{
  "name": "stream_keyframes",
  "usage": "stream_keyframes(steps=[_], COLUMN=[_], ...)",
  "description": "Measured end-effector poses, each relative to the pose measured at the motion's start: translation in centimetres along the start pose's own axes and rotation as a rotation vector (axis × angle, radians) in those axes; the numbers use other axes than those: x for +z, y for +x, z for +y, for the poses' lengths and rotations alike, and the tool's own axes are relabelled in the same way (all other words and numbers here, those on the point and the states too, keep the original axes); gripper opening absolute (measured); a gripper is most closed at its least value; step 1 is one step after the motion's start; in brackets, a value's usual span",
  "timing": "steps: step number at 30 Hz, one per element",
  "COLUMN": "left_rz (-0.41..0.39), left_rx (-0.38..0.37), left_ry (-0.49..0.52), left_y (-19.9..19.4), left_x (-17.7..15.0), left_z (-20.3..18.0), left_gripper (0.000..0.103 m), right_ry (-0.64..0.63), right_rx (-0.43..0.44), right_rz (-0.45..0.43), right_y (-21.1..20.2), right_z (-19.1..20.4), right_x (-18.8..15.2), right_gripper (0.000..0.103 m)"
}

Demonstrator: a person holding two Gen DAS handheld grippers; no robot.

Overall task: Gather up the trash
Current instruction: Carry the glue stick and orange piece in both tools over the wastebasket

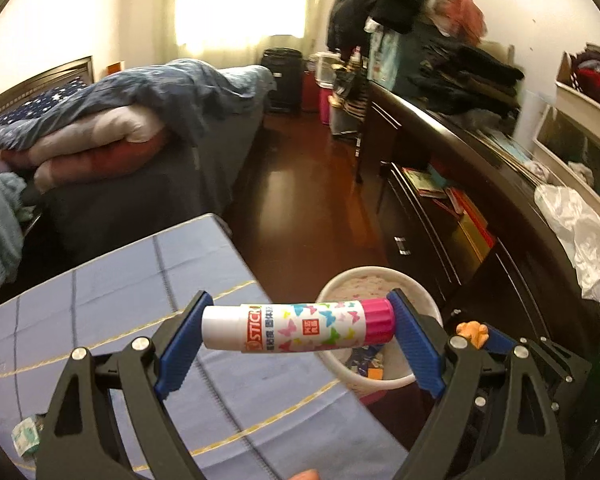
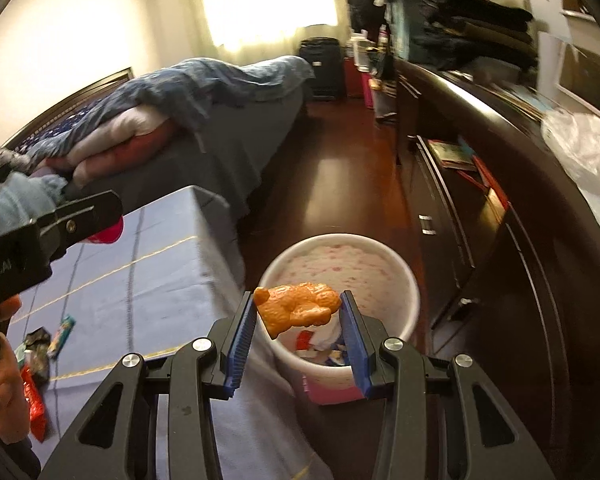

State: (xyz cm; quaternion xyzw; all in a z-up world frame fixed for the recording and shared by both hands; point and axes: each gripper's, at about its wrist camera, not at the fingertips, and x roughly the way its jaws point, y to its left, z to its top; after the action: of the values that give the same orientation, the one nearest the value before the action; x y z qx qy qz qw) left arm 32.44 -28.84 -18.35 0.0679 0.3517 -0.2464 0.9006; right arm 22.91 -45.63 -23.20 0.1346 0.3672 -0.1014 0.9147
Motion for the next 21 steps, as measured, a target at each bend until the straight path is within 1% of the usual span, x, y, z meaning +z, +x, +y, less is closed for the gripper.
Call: stream_keyframes(steps=[6,11,16,21], left_rz=[0.039,0.078,0.138,0.178], left_rx=[-0.037,-0.063,-0.084,-0.112], left_ry=[0.036,0.054,0.067,0.067], left_y=[3.5,6.7,10.4,13.3], left_x=[0.2,0.2,-0.1,-0.2], left_z=[-2.3,-3.3,-4.6,-5.6], left_gripper=[0.088,0.088,0.088,0.088], right_ry=[0.054,0.095,0.119,0.126], right_rx=[-0.053,-0.104,-0.136,-0.154], right_rz=[0.006,0.032,0.060,0.085], right_y=[1.4,3.6,5.7,7.7], right_z=[-2.9,-5.1,-6.6,-7.1], right_x=[0.2,0.1,0.0,-0.2], right_gripper=[0.043,0.043,0.043,0.043])
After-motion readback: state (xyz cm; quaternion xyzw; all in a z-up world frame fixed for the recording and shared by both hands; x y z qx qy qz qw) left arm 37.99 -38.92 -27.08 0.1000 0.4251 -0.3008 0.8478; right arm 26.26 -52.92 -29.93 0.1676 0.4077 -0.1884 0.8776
